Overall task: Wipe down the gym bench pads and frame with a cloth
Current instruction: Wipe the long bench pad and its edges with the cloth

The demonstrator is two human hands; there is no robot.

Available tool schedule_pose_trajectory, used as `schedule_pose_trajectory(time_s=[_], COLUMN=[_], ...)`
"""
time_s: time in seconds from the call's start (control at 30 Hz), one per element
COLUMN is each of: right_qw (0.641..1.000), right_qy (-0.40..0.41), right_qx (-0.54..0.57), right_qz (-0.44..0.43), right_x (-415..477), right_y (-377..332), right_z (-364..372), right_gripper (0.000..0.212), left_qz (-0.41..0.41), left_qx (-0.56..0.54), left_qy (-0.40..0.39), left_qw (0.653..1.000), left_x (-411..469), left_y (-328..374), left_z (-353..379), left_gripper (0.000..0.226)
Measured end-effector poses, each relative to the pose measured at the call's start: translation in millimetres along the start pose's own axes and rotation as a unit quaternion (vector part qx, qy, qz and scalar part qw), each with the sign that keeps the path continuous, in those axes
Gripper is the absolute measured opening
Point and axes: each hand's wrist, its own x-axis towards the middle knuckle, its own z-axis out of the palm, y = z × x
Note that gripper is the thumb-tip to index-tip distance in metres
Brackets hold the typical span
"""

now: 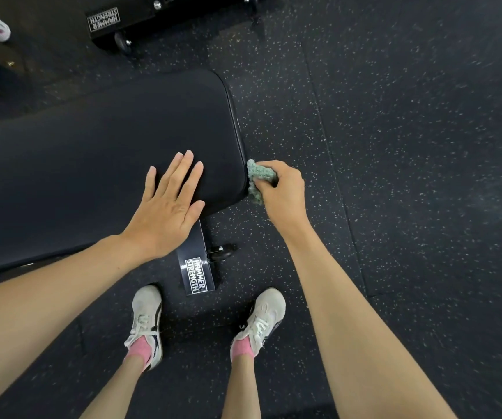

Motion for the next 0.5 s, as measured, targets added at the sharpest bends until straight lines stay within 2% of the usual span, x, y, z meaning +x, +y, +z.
schedule_pose_trajectory(time_s=[0.13,0.2,0.33,0.43,0.5], right_qw=[0.999,0.998,0.987,0.977,0.970], right_qy=[0.020,-0.007,-0.015,0.077,0.137], right_qx=[-0.036,-0.045,0.101,0.137,0.172], right_qz=[0.023,0.046,0.124,0.146,0.104], right_x=[27.8,39.7,12.1,-21.0,-21.3], right_y=[1.1,7.7,42.0,50.2,35.5], right_z=[10.1,15.1,31.2,37.0,33.3], right_gripper=[0.030,0.037,0.036,0.022,0.019], left_qz=[0.000,0.002,0.010,0.011,0.011], left_qx=[0.010,0.013,0.011,0.002,0.001], left_qy=[0.007,0.010,0.019,0.019,0.020], left_qw=[1.000,1.000,1.000,1.000,1.000], left_x=[0.1,0.7,1.0,1.9,1.1], left_y=[-0.1,-1.5,-4.1,-3.8,-4.1], left_z=[2.5,3.0,4.7,6.1,5.6], left_gripper=[0.062,0.061,0.062,0.062,0.061])
